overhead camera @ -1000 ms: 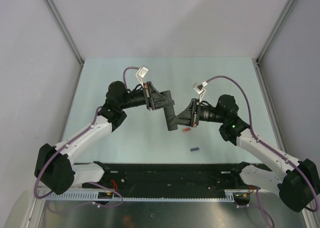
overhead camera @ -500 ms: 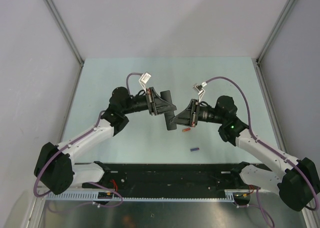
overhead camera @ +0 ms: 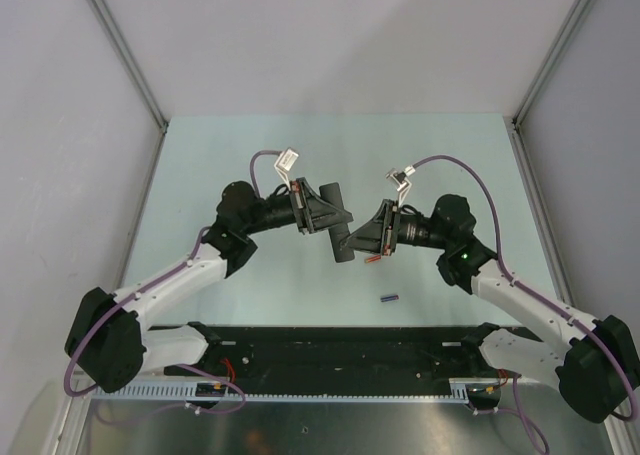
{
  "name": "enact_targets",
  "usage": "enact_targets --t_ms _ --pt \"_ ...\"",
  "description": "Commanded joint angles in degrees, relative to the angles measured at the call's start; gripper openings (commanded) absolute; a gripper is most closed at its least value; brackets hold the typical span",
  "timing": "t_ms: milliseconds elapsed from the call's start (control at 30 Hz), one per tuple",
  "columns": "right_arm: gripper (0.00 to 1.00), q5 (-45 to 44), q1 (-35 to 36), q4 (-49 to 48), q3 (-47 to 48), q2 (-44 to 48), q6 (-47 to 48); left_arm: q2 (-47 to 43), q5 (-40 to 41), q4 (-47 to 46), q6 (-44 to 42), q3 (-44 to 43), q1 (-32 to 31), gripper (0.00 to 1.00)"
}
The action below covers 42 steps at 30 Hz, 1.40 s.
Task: Load the batteries into the remote control
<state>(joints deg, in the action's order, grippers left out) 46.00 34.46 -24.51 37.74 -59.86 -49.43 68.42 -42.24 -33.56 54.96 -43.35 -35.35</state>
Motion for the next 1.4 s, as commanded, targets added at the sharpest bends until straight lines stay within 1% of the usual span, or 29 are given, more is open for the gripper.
enact_targets --t_ms 0,33,133,300,500,600,700,733,800,833,867,1000,1133,1200,1333,1367 --pt "0.23 -1.8 -1.0 -2.1 0.0 0.7 -2.4 -2.0 -0.2 -3.5 -0.7 0.7 -0.1 0.0" --pt "0.35 -1.5 -1.1 -2.0 0.0 0.6 -2.4 -1.7 -0.3 -3.5 -0.6 0.6 -0.1 0.0" --pt "0.47 -0.7 -1.6 -2.5 0.0 0.1 -3.3 -0.7 -1.3 -3.5 0.0 0.0 -0.1 0.0" --pt "0.49 -0.1 -2.6 -2.8 0.0 -2.4 -4.7 0.9 -1.4 -3.5 0.6 -0.3 0.0 0.0" --pt "0.5 1.1 -2.6 -7.9 0.1 -6.0 -7.9 3.8 -0.4 -3.5 2.0 -1.3 0.2 0.0" --pt "0.48 1.5 -2.7 -10.4 0.1 -7.7 -9.4 4.8 -0.7 -3.5 2.3 -2.1 0.1 0.0" --pt "0.37 2.0 -2.7 -11.7 0.2 -9.8 -9.9 5.2 -0.3 -3.5 2.3 -2.5 0.3 0.0" --pt "0.29 2.0 -2.8 -12.0 0.2 -10.6 -10.2 5.3 -0.2 -3.5 2.5 -2.6 0.5 0.0" --pt "0.2 2.2 -2.8 -11.9 0.3 -11.4 -10.1 5.6 0.1 -3.5 3.3 -2.7 0.9 0.0" --pt "0.15 2.3 -2.8 -11.6 0.2 -11.7 -9.9 5.8 0.2 -3.5 3.6 -2.8 1.1 0.0" --pt "0.13 2.3 -2.7 -11.3 0.3 -12.4 -9.7 5.8 0.3 -3.5 3.8 -2.8 1.3 0.0" --pt "0.12 2.7 -2.6 -11.0 0.2 -13.4 -9.3 6.1 0.6 -3.5 4.4 -3.7 1.8 0.0" --pt "0.13 3.2 -2.3 -9.5 0.2 -14.0 -8.3 6.3 1.4 -3.5 4.6 -4.5 2.1 0.0" --pt "0.15 3.5 -2.1 -9.0 0.2 -14.1 -7.7 6.3 2.2 -3.5 4.9 -4.6 2.5 0.0" --pt "0.23 3.8 -1.9 -8.0 0.2 -14.2 -7.1 6.3 3.0 -3.5 5.2 -4.5 2.7 0.0" --pt "0.23 3.8 -1.9 -7.8 0.3 -14.2 -6.8 6.3 3.0 -3.5 5.2 -4.7 2.8 0.0"
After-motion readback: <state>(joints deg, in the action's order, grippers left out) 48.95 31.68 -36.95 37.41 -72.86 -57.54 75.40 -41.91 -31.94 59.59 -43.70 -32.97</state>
